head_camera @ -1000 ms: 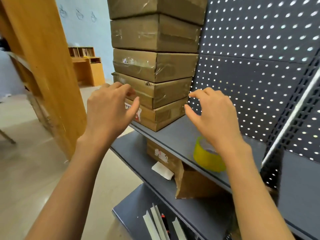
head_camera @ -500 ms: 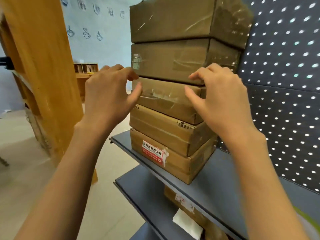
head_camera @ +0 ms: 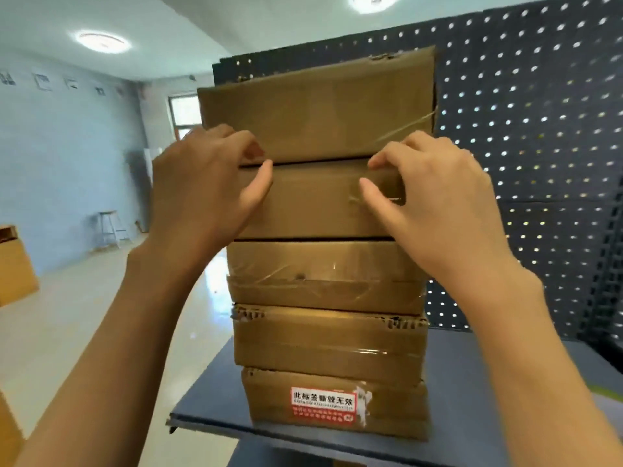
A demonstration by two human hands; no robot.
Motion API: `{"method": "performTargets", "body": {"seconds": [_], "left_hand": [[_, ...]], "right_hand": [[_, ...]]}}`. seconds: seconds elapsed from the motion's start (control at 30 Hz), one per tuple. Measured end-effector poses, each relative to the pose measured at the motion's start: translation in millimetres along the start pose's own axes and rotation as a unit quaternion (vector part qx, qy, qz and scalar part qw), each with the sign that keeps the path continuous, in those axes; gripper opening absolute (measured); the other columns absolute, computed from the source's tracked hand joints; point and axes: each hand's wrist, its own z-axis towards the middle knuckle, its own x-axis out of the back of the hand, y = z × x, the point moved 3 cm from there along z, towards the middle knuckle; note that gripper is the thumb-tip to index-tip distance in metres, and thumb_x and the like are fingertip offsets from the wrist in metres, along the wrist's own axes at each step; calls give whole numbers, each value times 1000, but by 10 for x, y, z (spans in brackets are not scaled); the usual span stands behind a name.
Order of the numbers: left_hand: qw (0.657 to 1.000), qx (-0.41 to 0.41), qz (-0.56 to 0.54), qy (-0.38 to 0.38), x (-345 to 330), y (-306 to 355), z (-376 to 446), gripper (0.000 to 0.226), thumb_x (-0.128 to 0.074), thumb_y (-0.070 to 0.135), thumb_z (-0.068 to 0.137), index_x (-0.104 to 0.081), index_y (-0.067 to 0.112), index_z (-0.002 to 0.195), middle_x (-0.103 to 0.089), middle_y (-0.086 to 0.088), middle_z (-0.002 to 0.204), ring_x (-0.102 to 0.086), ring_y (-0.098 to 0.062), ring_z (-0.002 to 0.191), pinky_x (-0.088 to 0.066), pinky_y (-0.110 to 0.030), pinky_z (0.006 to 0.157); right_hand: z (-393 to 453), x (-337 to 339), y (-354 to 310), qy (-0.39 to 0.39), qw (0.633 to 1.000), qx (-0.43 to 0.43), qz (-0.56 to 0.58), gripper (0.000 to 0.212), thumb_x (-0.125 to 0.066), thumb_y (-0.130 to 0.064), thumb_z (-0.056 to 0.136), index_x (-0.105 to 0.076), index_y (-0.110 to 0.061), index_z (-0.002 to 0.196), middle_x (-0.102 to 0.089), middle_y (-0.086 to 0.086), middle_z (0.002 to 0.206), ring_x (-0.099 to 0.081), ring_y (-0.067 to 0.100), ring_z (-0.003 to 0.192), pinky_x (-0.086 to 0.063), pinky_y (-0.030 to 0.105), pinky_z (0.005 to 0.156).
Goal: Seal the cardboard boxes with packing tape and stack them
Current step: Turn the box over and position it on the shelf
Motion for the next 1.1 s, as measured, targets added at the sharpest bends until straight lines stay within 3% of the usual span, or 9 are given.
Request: {"method": "performTargets", "body": {"seconds": [0.27,0.4,0.47,0.57,0.63,0.7,0.83,1.0,1.1], "left_hand": [[998,20,-67,5,49,-198,338,33,-57,36,89,-67,11,108,-68,-13,102,-60,-32,95,-41,-35,74],[984,120,-131,-26,-75,-333,461,64,-67,39,84,-45,10,136,-38,-20,138,-33,-36,129,-31,-41,105],[947,205,-240,-62,-192,-407,434,83,-71,42,81,-28,13,145,-25,-15,147,-24,-30,137,-21,-34,112],[859,316,-392,-90,-371,-501,328,95,-72,47,77,-16,20,148,-26,-4,150,-31,-21,135,-30,-35,109],[806,359,-457,-114,-445,-514,277,89,-71,46,78,-20,22,146,-39,8,132,-46,-11,116,-39,-27,95],[783,364,-485,-139,-489,-505,269,78,-69,45,79,-29,21,141,-44,13,115,-49,0,93,-40,-20,80],[798,324,-487,-147,-474,-516,283,61,-68,45,81,-39,23,129,-49,20,102,-47,11,84,-39,-11,67],[826,290,-476,-91,-220,-402,255,63,-65,48,79,-37,24,131,-47,22,106,-49,10,90,-39,-7,70],[830,272,-485,-55,-10,-282,176,67,-64,50,78,-36,25,132,-47,19,112,-49,4,99,-41,-8,78]], "right_hand": [[332,185,-104,13,999,-27,-23,19,-65,-31,89,-65,-12,90,-61,3,88,-56,23,84,-40,34,71],[521,207,36,50,991,-123,-6,47,-69,-44,83,-51,-7,105,-45,6,100,-40,19,90,-40,34,77],[532,140,125,16,980,-192,52,73,-70,-51,78,-40,-7,128,-42,11,122,-41,23,108,-37,35,94],[485,-28,228,-80,924,-312,205,107,-70,-58,74,-10,-13,151,-25,7,152,-27,20,139,-26,35,113],[457,-149,286,-103,900,-337,258,109,-71,-61,71,-13,-16,152,-31,0,153,-30,17,140,-29,38,115],[440,-219,338,-89,897,-337,273,98,-74,-59,70,-29,-18,147,-48,-7,139,-44,12,129,-40,33,105],[440,-173,332,-51,908,-311,275,75,-76,-48,74,-45,-19,136,-54,-21,106,-52,-5,95,-39,-1,70],[376,88,257,9,921,-275,275,68,-77,-44,74,-49,-20,131,-57,-24,104,-49,-26,87,-41,1,80],[272,314,196,31,925,-257,277,67,-76,-46,74,-50,-21,130,-61,-19,110,-54,-16,97,-43,3,84]]}}
